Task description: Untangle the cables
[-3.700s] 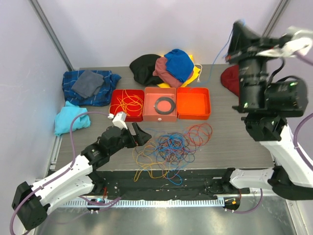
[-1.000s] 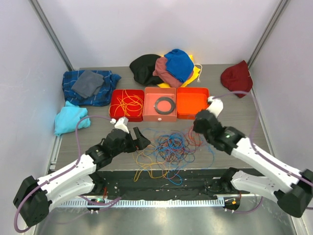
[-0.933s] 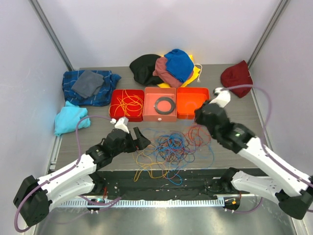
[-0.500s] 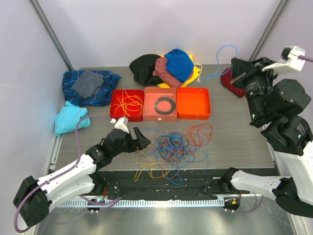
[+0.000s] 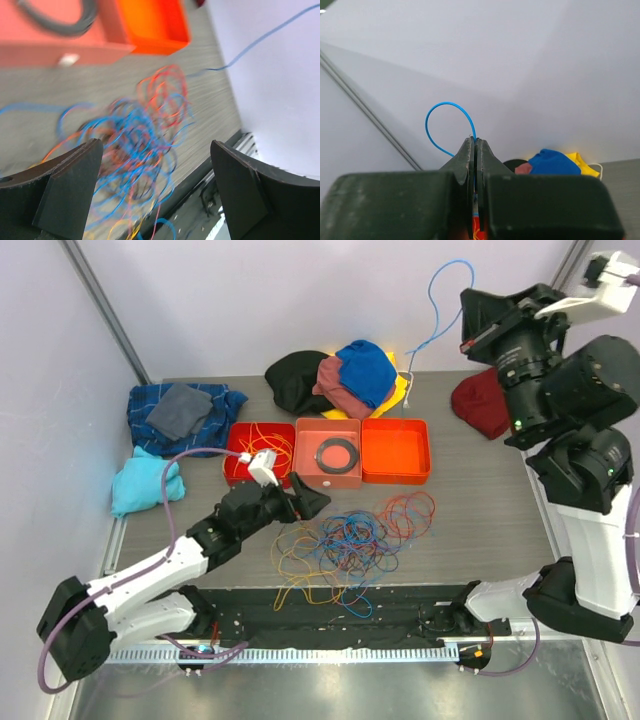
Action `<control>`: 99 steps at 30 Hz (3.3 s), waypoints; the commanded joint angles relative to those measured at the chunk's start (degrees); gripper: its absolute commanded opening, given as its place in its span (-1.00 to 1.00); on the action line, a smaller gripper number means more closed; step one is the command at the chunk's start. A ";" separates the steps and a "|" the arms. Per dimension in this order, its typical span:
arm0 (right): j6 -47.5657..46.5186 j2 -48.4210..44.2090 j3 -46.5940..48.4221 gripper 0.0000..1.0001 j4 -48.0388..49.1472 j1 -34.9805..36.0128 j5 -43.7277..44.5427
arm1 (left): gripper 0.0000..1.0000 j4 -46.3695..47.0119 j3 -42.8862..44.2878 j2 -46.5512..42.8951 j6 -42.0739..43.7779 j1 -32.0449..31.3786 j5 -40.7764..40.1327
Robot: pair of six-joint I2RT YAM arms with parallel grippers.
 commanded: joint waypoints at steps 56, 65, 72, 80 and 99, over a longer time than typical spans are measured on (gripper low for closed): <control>7.29 -25.19 -40.54 -0.99 4.55 0.15 1.17 | -0.99 -16.93 94.09 55.75 20.47 1.07 -1.60; 4.65 -26.42 -44.23 -0.99 6.57 0.06 3.98 | -1.00 -13.43 100.35 64.46 15.37 3.01 3.42; 4.12 -27.47 -47.48 -0.99 7.89 0.06 4.69 | -0.99 -12.37 102.45 66.23 14.06 3.01 4.82; 4.21 -28.44 -50.55 -0.99 8.95 0.06 5.48 | -0.99 -9.82 104.22 67.02 10.97 2.48 7.11; 2.46 -28.09 -53.99 -0.99 9.47 0.06 10.22 | -0.99 -17.90 102.73 86.17 8.87 2.57 9.39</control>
